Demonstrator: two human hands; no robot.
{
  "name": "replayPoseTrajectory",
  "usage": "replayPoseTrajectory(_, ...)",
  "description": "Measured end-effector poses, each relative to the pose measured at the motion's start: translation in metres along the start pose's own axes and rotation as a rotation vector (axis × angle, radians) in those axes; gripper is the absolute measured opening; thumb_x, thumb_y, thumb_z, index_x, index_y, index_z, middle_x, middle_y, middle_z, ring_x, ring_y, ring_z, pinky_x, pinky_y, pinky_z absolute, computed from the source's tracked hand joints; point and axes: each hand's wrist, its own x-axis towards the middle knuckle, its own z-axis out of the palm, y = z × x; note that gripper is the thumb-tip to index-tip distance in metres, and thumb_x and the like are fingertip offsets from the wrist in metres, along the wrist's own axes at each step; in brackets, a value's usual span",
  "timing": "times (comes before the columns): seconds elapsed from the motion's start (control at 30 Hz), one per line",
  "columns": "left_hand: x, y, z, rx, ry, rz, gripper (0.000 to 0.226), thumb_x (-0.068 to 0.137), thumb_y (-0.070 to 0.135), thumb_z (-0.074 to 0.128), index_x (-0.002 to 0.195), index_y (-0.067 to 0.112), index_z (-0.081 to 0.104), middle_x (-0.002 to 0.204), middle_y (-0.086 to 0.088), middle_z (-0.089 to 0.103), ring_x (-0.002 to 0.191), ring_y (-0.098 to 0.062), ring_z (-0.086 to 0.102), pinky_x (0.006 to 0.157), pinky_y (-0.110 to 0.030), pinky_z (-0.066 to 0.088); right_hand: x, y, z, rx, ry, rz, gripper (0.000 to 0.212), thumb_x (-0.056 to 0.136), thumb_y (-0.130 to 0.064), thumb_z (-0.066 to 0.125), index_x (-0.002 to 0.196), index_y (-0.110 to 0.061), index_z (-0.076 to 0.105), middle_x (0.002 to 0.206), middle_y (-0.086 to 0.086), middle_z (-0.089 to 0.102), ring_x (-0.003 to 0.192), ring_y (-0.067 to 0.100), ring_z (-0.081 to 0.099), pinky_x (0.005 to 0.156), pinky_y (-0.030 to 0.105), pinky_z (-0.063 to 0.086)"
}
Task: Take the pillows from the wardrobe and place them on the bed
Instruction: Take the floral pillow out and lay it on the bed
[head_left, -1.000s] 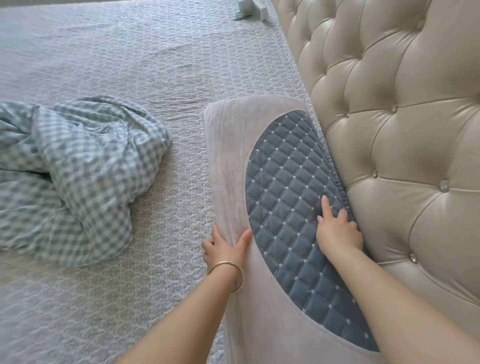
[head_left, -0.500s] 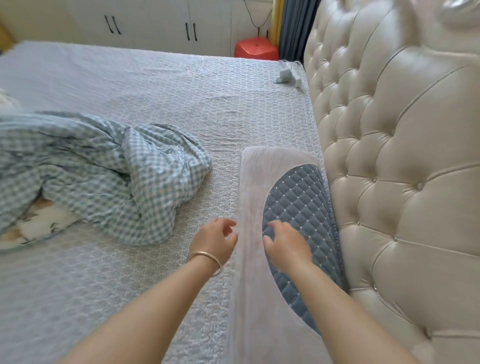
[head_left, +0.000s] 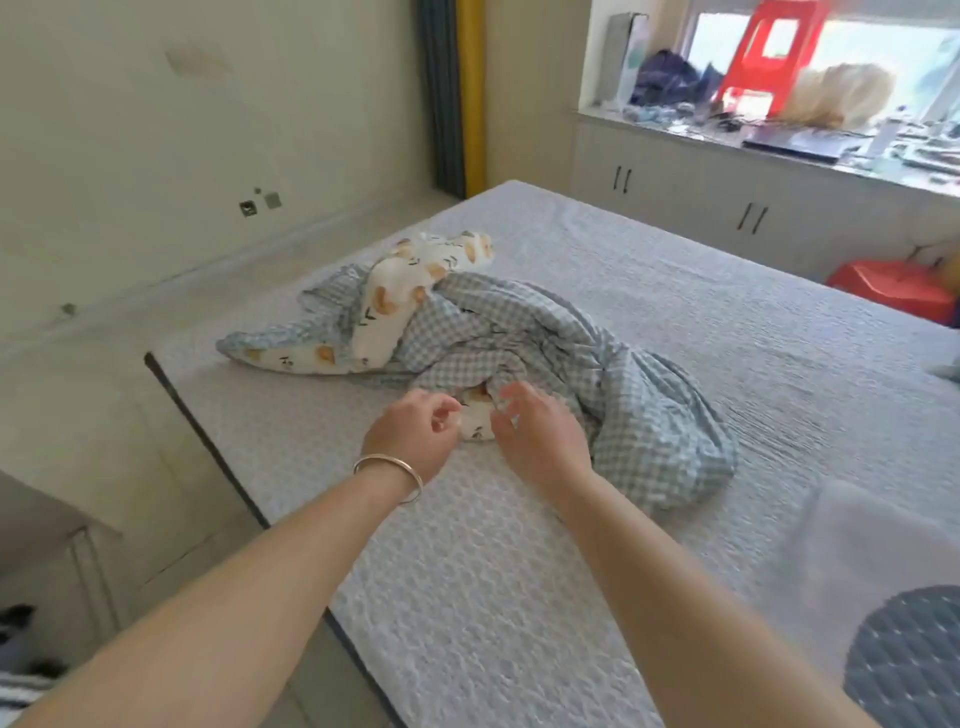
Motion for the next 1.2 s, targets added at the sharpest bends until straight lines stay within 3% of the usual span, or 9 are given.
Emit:
replayPoseTrajectory(0.1,0.026,-0.065,-0.070,0.026,0.109,-0.066,0.024,0.089,0.030,0.057,0.110,0.023,0.064,0.113,-0.002,0.060,0.096,-0.019,0.062,0.083,-0.035,0.050,0.043,-0.085,0.043,0.017,-0.032,-0.134,0.039,0.094,-0.032,0.042,0.130,-0.021,0.048,0.126,0.003,0.059,0.115,0.023,0.052,0.082,0.033,0.043)
replayPoseTrajectory(0.5,0.043,-0.309,-0.302,0.096,0.489,-0.477,0.028,0.087,0.028,0.057,0.113,0.023,0.061,0.113,0.000,0.058,0.098,-0.021,0.060,0.088,-0.036,0.048,0.144,-0.387,0.214,0.117,-0.247,-0.517,0.044,0.094,-0.032,0.043,0.137,-0.022,0.038,0.134,0.002,0.051,0.123,0.024,0.043,0.091,0.035,0.041)
replayPoseTrajectory(0.7,0.025,-0.387,-0.368,0.103,0.625,-0.641,0.035,0.089,0.030,0.056,0.124,0.026,0.053,0.117,0.003,0.055,0.097,-0.016,0.057,0.087,-0.034,0.048,0.157,-0.503,0.285,0.120,-0.367,-0.709,0.045,0.094,-0.035,0.043,0.137,-0.023,0.037,0.134,0.001,0.051,0.122,0.022,0.045,0.092,0.037,0.042)
replayPoseTrajectory(0.93,0.032,-0.465,-0.451,0.134,0.761,-0.809,0.041,0.089,0.028,0.054,0.129,0.021,0.048,0.122,-0.001,0.053,0.104,-0.021,0.057,0.087,-0.036,0.047,0.188,-0.628,0.345,0.123,-0.468,-0.922,0.044,0.094,-0.033,0.043,0.136,-0.020,0.039,0.133,0.002,0.051,0.123,0.023,0.044,0.093,0.035,0.041)
replayPoseTrajectory(1.2,0.045,-0.548,-0.493,0.094,0.910,-0.975,0.041,0.090,0.029,0.053,0.130,0.022,0.047,0.129,-0.005,0.050,0.104,-0.025,0.060,0.085,-0.041,0.050,0.194,-0.735,0.418,0.093,-0.563,-1.080,0.043,0.093,-0.030,0.044,0.135,-0.022,0.039,0.132,0.001,0.053,0.122,0.022,0.046,0.091,0.034,0.041)
